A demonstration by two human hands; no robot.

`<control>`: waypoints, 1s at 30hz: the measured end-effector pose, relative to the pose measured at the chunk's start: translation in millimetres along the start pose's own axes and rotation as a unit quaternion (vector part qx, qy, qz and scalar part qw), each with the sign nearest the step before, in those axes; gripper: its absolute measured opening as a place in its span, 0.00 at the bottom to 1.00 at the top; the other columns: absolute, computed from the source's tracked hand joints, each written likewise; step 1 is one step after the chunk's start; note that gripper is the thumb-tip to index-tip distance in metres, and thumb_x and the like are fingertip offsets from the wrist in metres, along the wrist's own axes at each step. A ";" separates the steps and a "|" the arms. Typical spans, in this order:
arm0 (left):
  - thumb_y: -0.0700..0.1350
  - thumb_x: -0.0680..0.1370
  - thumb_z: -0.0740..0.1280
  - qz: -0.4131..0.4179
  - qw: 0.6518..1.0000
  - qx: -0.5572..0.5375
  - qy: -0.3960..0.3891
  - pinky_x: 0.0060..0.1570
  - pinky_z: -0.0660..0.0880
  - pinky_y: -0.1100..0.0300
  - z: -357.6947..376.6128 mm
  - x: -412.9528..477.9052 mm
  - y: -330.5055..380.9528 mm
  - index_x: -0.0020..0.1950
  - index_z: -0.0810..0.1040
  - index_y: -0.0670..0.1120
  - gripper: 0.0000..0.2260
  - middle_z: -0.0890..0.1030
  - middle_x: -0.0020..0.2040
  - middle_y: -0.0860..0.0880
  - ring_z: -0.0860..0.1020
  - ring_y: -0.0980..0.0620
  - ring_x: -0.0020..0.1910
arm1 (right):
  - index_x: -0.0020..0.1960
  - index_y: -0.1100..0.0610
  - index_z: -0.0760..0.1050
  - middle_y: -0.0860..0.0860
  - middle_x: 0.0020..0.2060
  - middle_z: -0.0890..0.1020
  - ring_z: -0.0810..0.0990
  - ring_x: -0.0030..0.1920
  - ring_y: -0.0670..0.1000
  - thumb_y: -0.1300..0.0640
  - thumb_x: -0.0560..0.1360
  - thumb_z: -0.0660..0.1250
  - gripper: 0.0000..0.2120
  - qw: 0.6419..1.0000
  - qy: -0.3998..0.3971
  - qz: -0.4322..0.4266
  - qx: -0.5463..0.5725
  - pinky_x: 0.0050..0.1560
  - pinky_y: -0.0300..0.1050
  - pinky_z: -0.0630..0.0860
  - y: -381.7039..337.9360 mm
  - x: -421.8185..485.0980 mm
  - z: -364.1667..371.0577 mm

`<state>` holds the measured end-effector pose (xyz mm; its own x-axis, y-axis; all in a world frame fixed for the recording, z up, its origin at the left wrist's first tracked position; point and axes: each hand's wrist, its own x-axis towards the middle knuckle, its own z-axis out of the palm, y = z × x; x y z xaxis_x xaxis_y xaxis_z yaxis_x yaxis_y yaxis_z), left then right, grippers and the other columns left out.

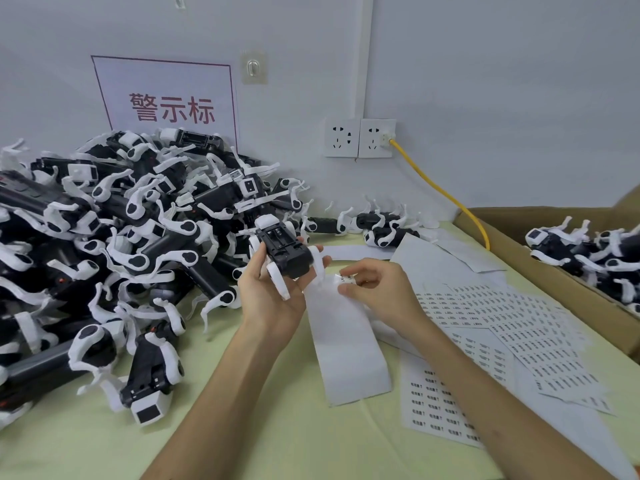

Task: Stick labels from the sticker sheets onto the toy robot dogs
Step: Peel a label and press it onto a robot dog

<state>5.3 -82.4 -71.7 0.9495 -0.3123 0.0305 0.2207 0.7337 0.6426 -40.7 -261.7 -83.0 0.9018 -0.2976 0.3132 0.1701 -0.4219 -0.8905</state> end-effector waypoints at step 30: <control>0.54 0.84 0.58 0.000 0.986 0.163 -0.027 0.32 0.75 0.63 12.7 -10.7 -5.8 0.65 0.80 0.38 0.23 0.81 0.52 0.37 0.81 0.44 0.46 | 0.34 0.52 0.84 0.45 0.30 0.82 0.77 0.33 0.44 0.63 0.73 0.74 0.11 0.999 0.020 -0.011 0.036 0.40 0.43 0.72 -1.3 1.0 0.3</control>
<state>-9.0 -91.0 -66.0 0.9347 -0.3493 0.0656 0.1286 0.5045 0.8538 -39.9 -261.2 -81.6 0.8810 -0.3246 0.3442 0.2181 -0.3669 -0.9043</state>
